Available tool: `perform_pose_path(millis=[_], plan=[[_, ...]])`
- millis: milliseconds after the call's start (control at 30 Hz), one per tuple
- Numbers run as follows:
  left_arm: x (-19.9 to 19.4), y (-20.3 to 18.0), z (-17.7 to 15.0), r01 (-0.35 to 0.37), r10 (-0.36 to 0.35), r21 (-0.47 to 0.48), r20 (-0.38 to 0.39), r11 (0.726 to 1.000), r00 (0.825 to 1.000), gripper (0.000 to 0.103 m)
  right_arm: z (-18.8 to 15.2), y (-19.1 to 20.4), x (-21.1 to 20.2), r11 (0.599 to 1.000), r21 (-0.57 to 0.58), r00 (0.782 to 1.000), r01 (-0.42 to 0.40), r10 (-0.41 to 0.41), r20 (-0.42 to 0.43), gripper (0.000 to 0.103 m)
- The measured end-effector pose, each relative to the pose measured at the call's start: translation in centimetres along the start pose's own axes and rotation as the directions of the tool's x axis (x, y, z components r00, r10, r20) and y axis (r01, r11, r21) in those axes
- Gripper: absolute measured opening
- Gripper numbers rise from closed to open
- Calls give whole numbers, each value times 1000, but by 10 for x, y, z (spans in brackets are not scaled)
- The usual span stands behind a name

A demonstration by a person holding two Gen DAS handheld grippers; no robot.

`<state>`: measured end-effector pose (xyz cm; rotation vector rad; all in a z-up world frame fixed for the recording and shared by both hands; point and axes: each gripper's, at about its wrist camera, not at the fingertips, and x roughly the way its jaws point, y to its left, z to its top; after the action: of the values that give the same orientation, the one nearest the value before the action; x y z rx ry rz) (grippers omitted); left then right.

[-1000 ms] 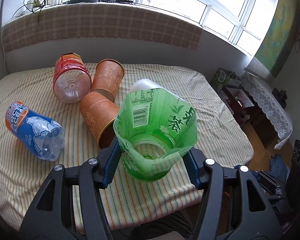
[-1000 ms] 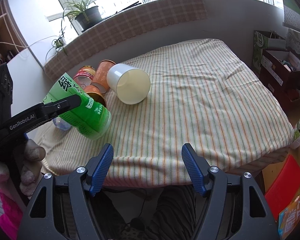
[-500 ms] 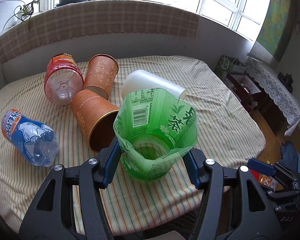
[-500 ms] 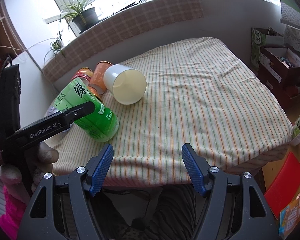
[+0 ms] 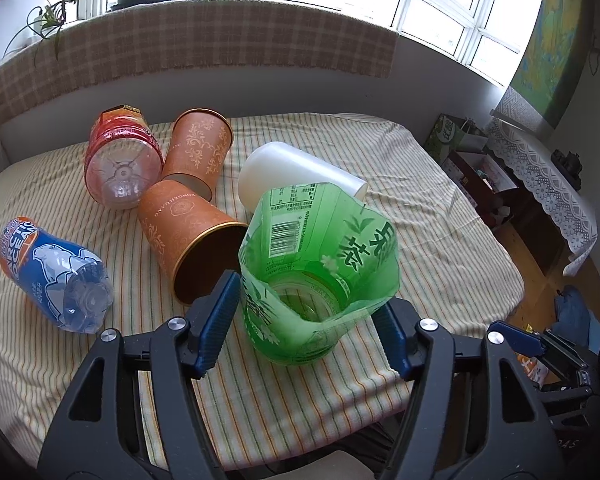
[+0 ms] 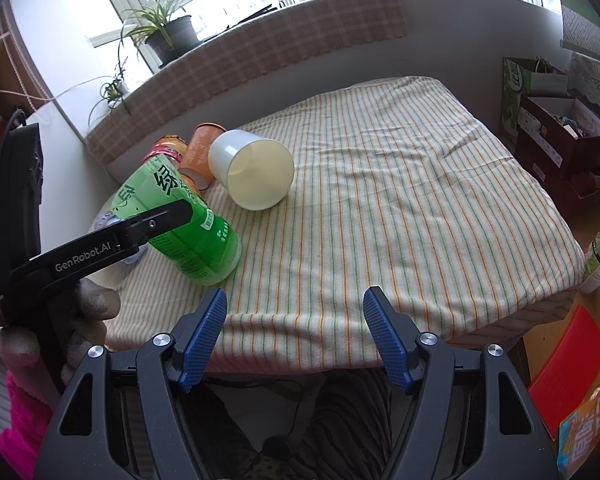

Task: Flip cup upright
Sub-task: 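Lower the green bottle upright onto the bed and open the left tool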

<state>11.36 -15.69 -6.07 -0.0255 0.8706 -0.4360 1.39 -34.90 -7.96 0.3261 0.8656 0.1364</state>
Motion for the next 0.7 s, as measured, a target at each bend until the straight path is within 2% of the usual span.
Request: perform_pose_path(millis=[167,467,700], plan=[[-3,0,0,17,-17,-4,6,1000,1000,79,0,1,-1,1000,-4,1000,2,-2,3,70],[-13,10,-12,37,-37,-29,-5,999,999,83,3,9,-6,999,-30,999,17,-16,36,70],[-38,27,-29,9,-7,-62,32,998,999,83,6,28,-15,994,-93,993,55,-45,106,70]])
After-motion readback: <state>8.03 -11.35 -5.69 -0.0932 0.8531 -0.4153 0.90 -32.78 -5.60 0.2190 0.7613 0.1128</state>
